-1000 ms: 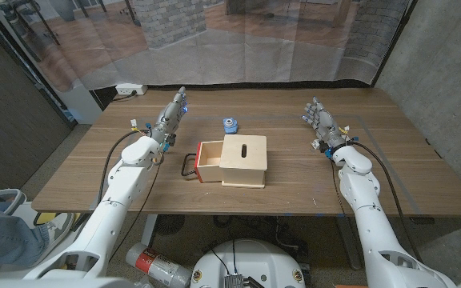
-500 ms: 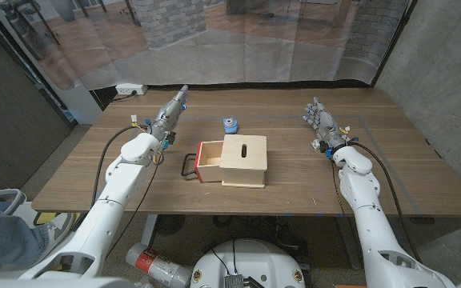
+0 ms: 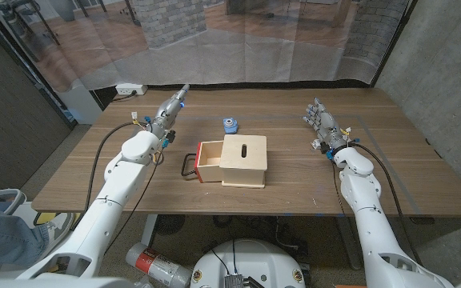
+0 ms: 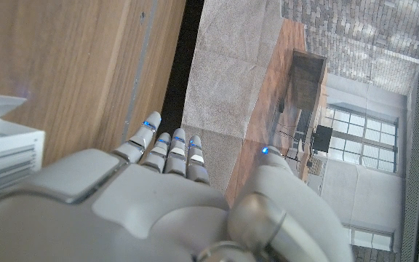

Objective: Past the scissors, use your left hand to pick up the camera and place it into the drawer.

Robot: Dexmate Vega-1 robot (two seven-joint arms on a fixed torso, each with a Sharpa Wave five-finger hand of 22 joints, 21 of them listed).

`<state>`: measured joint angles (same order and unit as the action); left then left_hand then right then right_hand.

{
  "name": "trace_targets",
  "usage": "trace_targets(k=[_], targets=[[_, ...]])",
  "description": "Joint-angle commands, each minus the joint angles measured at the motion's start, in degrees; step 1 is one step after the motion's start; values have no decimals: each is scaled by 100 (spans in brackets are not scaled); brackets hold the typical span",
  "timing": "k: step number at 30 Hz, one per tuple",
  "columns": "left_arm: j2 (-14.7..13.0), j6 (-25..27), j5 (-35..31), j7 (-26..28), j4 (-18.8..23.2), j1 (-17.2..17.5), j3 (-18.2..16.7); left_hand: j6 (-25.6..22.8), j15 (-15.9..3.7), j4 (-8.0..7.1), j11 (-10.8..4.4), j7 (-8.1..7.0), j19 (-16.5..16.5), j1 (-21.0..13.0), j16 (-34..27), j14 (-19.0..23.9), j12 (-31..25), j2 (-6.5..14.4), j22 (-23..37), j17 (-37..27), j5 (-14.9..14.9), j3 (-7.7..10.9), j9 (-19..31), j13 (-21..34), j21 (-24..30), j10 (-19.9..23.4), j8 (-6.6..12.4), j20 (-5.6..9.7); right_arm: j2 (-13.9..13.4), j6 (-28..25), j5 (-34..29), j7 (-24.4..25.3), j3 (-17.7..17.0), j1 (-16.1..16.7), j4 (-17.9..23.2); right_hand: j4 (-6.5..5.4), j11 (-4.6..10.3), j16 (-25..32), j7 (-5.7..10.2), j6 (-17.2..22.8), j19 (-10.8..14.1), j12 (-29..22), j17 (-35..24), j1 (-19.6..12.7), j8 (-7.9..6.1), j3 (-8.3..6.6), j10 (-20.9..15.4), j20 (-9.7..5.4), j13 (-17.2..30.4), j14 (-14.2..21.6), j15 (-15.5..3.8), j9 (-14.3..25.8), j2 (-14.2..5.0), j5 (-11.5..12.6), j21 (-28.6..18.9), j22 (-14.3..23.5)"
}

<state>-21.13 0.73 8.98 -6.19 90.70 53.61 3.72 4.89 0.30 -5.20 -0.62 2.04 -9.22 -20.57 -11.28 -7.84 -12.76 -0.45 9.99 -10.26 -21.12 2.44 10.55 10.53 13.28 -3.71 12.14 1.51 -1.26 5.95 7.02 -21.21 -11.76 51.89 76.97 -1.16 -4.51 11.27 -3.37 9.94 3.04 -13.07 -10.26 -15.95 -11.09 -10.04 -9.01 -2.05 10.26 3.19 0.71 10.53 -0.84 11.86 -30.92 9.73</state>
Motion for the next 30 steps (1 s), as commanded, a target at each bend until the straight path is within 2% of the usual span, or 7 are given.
trace_targets(k=[1, 15, 30], targets=[[-79, 127, -274, 106, 128, -60, 81, -17, -20, 19, -23, -3, -1, -75, -21, 27, -26, -13, 33, -20, -45, 3, 6, 12, -31, 13, 38, -25, 1, -16, 6, -11, -34, 68, 109, 21, -21, -6, -12, 33, 36, 1, -22, -30, -19, -9, -54, -201, 19, 42, 23, 24, -16, -3, 20, 15], [-269, 625, -659, 203, 441, -135, 278, -60, -34, 46, -48, -8, 13, -133, -17, 64, -18, 6, 34, -20, -49, 5, 8, 13, -46, 45, 35, -31, 0, -28, 29, -33, -54, 64, 74, 30, -15, -12, -15, 33, 51, 11, -22, -26, -16, -5, -60, -192, 19, 43, 29, 24, -20, -7, 56, 16], [-444, 909, -753, 1, 485, -348, 393, -103, -46, 74, -52, -17, 32, -198, -14, 102, -11, 31, 35, -21, -52, 13, 10, 14, -58, 81, 32, -53, 28, -46, 20, -23, -35, 62, 64, 41, -13, -16, -11, 35, 67, 23, -22, -23, -13, -1, -61, -186, 20, 49, 30, 24, -27, -11, 96, 17]])
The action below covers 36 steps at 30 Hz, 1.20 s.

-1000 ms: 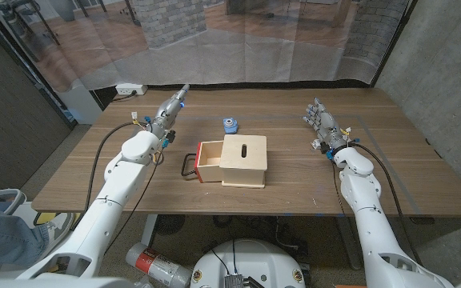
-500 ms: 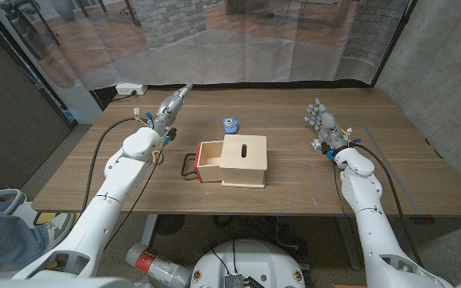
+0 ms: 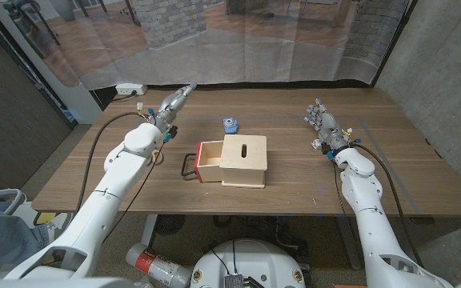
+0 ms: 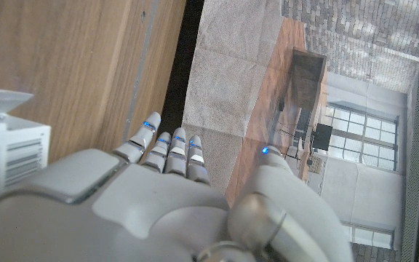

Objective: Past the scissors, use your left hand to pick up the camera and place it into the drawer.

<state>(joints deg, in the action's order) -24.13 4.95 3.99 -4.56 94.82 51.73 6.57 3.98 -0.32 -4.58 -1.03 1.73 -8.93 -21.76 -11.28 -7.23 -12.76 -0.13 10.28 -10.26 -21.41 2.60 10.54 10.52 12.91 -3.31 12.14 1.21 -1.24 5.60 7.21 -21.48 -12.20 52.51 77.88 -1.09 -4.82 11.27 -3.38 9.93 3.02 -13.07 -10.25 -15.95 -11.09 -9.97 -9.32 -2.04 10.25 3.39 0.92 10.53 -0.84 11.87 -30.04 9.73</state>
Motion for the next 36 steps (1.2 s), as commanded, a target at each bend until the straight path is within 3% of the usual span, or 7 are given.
trace_targets(k=[1, 19, 36], targets=[[-154, 508, -262, -176, 75, -177, 118, -14, 16, 13, -10, 14, 3, -82, -13, 43, -10, 1, 7, -21, -23, -3, 11, 15, -22, 40, 32, -26, 31, -13, 5, 6, 7, -1, -29, 35, 19, -17, -16, 40, 69, 24, -23, -23, -15, -8, -31, -186, 20, 28, 10, 24, -28, -11, 12, 18], [-319, 796, -349, -417, 85, -417, 273, -51, 15, 62, -38, 16, 8, -191, -1, 72, 4, 45, 8, -20, -25, 16, 13, 16, -44, 77, 20, -44, 114, -19, 82, 22, -10, -45, -54, 43, 10, -14, -8, 51, 88, 29, -24, -15, -16, -2, -53, -180, 21, 49, 22, 25, -37, -16, 59, 19], [-510, 1235, -731, -449, 374, -536, 538, -65, 14, 106, -25, 10, 17, -287, 10, 84, 15, 78, 9, -19, -22, 38, 15, 17, -57, 98, 9, -68, 138, -32, 185, -58, -44, 22, 57, 50, 4, -17, -7, 60, 105, 34, -25, -8, -17, 1, -68, -176, 22, 55, 22, 25, -45, -19, 94, 21]])
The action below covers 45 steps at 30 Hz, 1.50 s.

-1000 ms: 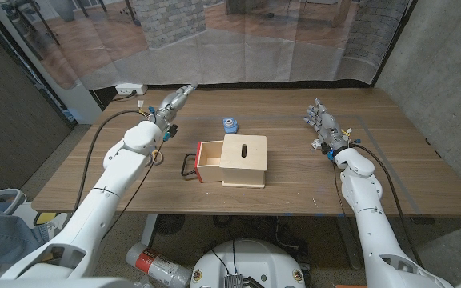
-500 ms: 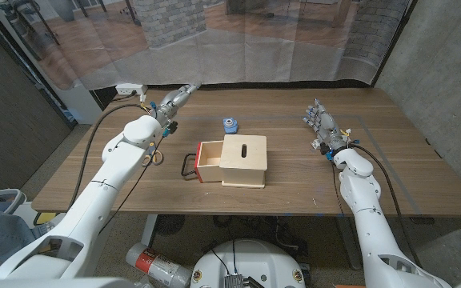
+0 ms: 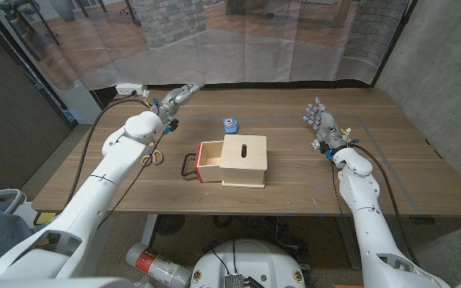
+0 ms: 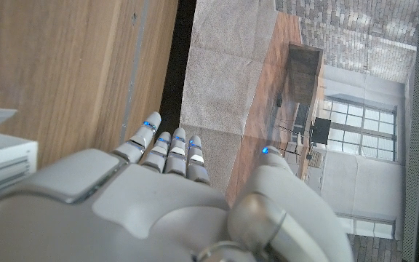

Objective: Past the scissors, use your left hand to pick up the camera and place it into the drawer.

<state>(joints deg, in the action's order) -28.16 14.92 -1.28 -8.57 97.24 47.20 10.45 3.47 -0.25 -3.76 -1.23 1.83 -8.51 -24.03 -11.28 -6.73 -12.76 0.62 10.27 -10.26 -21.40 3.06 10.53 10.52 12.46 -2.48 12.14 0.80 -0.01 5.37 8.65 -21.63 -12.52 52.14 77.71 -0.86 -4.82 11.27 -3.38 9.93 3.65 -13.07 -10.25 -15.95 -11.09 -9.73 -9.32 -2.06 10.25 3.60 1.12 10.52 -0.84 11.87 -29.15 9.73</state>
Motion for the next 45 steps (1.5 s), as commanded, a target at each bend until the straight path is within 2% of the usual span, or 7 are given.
trace_targets(k=[1, 33, 45], targets=[[-114, 252, -218, -57, 133, -91, 165, -17, 7, 27, -5, 1, -23, -64, 10, 34, 14, 3, 10, -19, -22, -7, 16, 17, -12, 18, 10, -31, 13, -2, 44, -46, -14, 62, 75, 28, 4, -17, -8, 59, 42, 35, -25, -9, -16, -22, -68, -177, 22, 34, 5, 25, -46, -19, 8, 21], [-311, 901, -920, -517, 129, -736, 923, -65, -6, 124, -20, -14, -5, -263, 23, 63, 36, 63, 12, -18, -9, 37, 19, 19, -32, 50, 0, -59, 27, 39, 152, -78, -78, 36, 71, 48, 12, -24, -12, 69, 72, 55, -25, 0, -12, -13, -70, -168, 23, 40, 8, 24, -56, -24, 93, 24], [-411, 1168, -1242, -761, 273, -886, 1219, -67, -12, 163, -34, -23, -4, -339, 25, 78, 46, 78, 13, -18, -3, 50, 21, 20, -40, 55, -10, -74, 24, 31, 178, -100, -76, 51, 128, 55, 20, -27, -12, 69, 82, 60, -26, 4, -10, -9, -71, -165, 23, 41, 9, 23, -61, -25, 120, 25]])
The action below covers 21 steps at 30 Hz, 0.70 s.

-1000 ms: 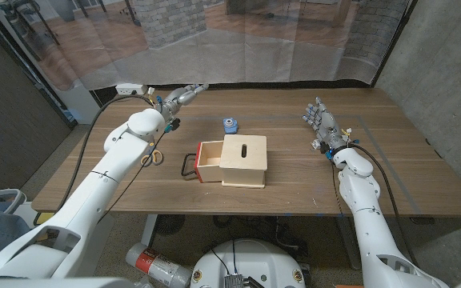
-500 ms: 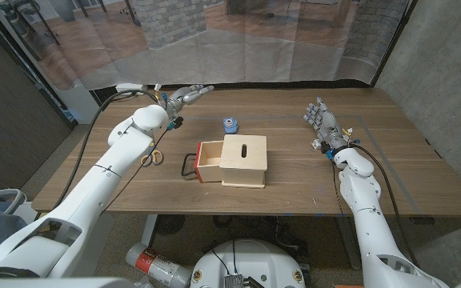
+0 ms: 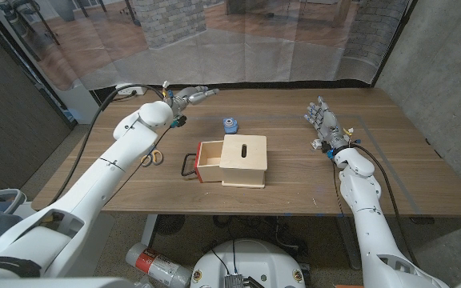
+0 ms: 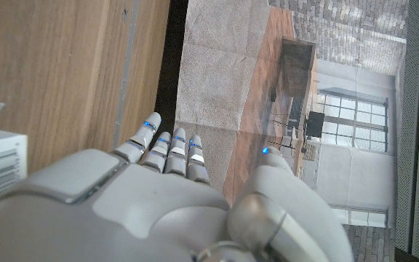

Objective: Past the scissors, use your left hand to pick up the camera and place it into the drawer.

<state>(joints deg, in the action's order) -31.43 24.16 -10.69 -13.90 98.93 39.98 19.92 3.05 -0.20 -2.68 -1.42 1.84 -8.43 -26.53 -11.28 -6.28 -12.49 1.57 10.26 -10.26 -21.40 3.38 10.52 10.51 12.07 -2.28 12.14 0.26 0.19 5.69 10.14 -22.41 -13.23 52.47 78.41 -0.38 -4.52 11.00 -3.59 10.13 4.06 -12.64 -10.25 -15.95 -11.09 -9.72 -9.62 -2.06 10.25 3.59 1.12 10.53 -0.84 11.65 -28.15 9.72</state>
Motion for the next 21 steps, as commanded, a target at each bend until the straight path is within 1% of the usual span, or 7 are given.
trace_targets(k=[1, 5, 11, 13, 18, 19, 21], targets=[[-94, 265, -339, -256, 111, -186, 313, -24, -21, 57, -20, -26, -14, -96, 25, 33, 18, -15, 14, -18, -2, 19, 22, 20, -3, 39, -11, -22, 4, -2, 33, -28, -5, 21, 65, 8, -14, 1, 5, 51, 42, 16, -25, 4, -11, -10, -43, -165, 23, 43, 9, 23, -61, -3, 22, 25], [-99, 283, -398, -299, 117, -213, 356, -18, -12, 70, -16, -38, -15, -121, 29, 29, 21, -10, 14, -19, 0, 24, 22, 21, -5, 42, -17, -29, 3, 2, 37, -35, -1, 27, 77, 11, -34, 0, 7, 53, 46, 16, -25, 5, -11, -8, -48, -164, 23, 42, 8, 23, -61, -3, 32, 25], [-98, 331, -517, -384, 103, -304, 465, -10, -22, 91, -33, -50, -8, -162, 31, 31, 28, -2, 15, -19, 3, 30, 23, 22, -7, 39, -25, -41, 5, 4, 53, -39, -9, 38, 90, 14, -13, -1, 11, 52, 50, 21, -25, 6, -10, -8, -43, -163, 24, 42, 3, 23, -65, -4, 46, 26], [-104, 372, -597, -407, 106, -346, 528, -6, -28, 100, -23, -50, -8, -179, 32, 33, 31, 0, 15, -19, 3, 33, 23, 22, -8, 36, -28, -71, 5, 7, 60, -38, -17, 39, 89, 16, -31, -2, 16, 54, 53, 21, -25, 7, -10, -6, -47, -162, 24, 42, 11, 23, -65, -4, 55, 26], [-129, 484, -821, -482, 129, -442, 694, 24, -27, 124, -19, -66, -4, -222, 36, 28, 40, 4, 15, -19, 4, 41, 24, 23, -10, 21, -41, -83, -1, 15, 64, -36, -25, 39, 84, 22, -21, -3, 15, 53, 59, 24, -24, 8, -9, -4, -48, -159, 24, 44, 12, 23, -65, -5, 72, 26], [-143, 537, -923, -512, 143, -487, 779, 26, -31, 129, -8, -65, -2, -231, 36, 29, 40, 5, 15, -19, 4, 43, 24, 23, -10, 24, -43, -86, 0, 15, 66, -33, -28, 37, 81, 23, -21, -3, 15, 53, 60, 24, -24, 8, -8, -4, -50, -160, 24, 43, 11, 23, -66, -5, 75, 27], [-145, 567, -985, -541, 150, -508, 816, 38, -26, 148, -26, -70, 5, -265, 38, 28, 42, 6, 15, -18, 5, 50, 25, 23, -10, 22, -47, -103, 1, 18, 67, -31, -29, 37, 79, 23, -20, -4, 13, 56, 60, 25, -24, 8, -9, -3, -48, -158, 24, 41, 14, 23, -66, -5, 79, 27]])
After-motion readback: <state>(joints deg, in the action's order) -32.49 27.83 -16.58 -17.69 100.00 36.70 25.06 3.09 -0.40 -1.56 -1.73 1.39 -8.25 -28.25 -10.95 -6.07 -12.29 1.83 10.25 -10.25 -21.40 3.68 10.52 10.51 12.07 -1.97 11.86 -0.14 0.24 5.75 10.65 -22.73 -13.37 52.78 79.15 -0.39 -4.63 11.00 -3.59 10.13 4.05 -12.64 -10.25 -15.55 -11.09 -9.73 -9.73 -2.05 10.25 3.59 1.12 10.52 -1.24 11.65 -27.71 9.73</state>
